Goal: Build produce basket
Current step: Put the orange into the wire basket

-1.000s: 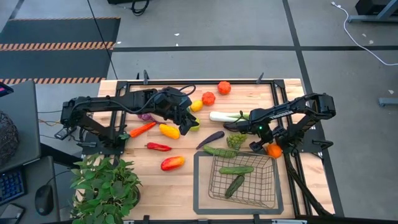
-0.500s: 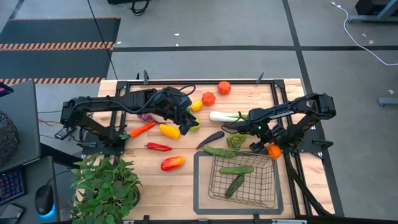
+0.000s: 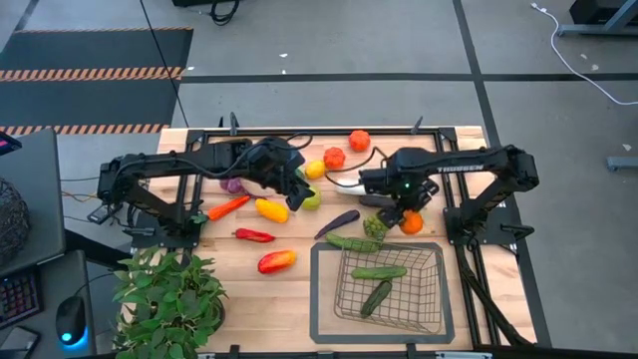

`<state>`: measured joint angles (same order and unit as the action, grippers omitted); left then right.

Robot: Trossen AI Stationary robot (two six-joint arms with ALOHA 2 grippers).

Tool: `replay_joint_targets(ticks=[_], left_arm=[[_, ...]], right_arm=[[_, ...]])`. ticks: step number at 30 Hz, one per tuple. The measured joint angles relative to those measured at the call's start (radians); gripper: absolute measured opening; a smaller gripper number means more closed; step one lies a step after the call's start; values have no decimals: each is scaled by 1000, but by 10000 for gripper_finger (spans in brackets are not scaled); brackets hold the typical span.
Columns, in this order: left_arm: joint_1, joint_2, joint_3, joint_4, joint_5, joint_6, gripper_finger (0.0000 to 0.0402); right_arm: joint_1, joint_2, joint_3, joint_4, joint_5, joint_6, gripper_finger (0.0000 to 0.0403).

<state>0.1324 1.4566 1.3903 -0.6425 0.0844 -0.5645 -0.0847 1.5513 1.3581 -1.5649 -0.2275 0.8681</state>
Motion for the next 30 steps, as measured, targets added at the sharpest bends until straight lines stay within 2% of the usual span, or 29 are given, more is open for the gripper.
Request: replay_joint_targets(ticks=[5,8,14,19,24,27,30], left_arm=[[4,2,0,-47,-20,-5,172],[4,2,0,-49,-44,-30,172],[1,11,0,-44,-140,-82,172],[-16,48,2,-22,-153,-90,172],[-68,134,0,-58,-143,103,172],[-100,190,-1,-75,-93,227,172],[-132,229,-1,-66,-38,319,172]], right_arm=[[61,0,212,-6,-5,55,265],[128,-2,294,5,-8,97,266],[286,-1,306,28,0,156,265],[413,0,274,52,29,206,269],[517,0,267,52,111,268,276],[570,0,267,68,155,292,286],[615,0,267,86,156,342,304]])
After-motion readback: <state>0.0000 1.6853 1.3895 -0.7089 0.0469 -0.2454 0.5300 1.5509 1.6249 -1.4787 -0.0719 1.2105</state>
